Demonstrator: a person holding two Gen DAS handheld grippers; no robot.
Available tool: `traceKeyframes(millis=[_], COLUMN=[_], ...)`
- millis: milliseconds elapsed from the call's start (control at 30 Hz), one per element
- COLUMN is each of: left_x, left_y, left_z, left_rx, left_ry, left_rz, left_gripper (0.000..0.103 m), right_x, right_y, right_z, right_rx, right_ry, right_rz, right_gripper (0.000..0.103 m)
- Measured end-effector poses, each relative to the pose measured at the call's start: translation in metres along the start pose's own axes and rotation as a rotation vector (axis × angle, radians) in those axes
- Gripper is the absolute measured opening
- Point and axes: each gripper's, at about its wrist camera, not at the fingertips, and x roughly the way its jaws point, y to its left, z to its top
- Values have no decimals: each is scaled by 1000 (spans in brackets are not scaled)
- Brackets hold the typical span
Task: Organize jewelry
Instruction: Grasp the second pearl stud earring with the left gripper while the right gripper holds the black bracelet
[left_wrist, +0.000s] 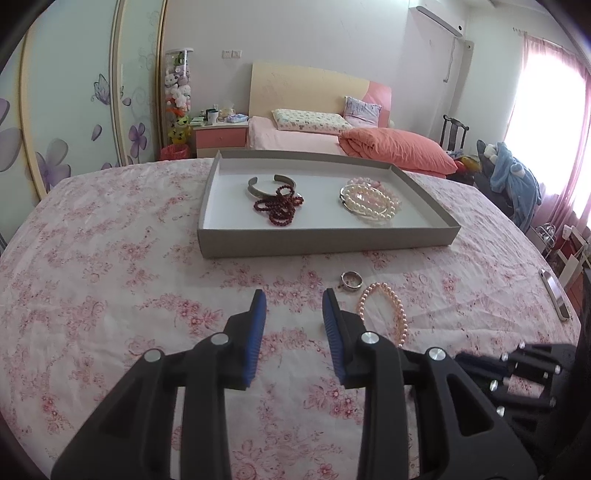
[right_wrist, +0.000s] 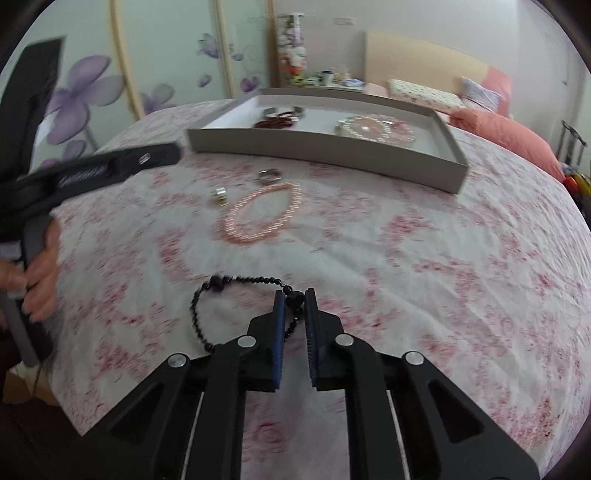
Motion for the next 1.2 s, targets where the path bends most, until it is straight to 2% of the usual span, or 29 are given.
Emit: traceKeyframes(millis=[100, 233, 400, 600, 867, 1033, 1200], left_x=[4, 8, 19, 36, 47, 53, 55], left_y=[-4, -10, -21, -28, -30, -31, -38], left_z=[-1, -3, -6, -9, -9, -7, -5], left_rx=[11, 34, 82, 97, 95, 89, 99], left_ry=[11, 28, 68, 124, 158, 171, 172], left_rz=[-8, -17, -29, -13, -13, -13, -6], left_gripper=[33, 39, 39, 39, 38, 26, 20], right_x=[2, 8, 13, 18, 18, 18, 18], right_y=[-21, -57, -86, -96, -98, -98, -98], right_z=[8, 20, 26, 29, 30, 30, 30], right_rx=[61, 173, 254, 299, 317, 313, 314], right_ry=[11, 27, 20, -11, -16, -15, -15], right_rz=[-65, -149, -204, -224, -217, -221, -219], right_gripper=[11, 11, 11, 11, 11, 11, 12])
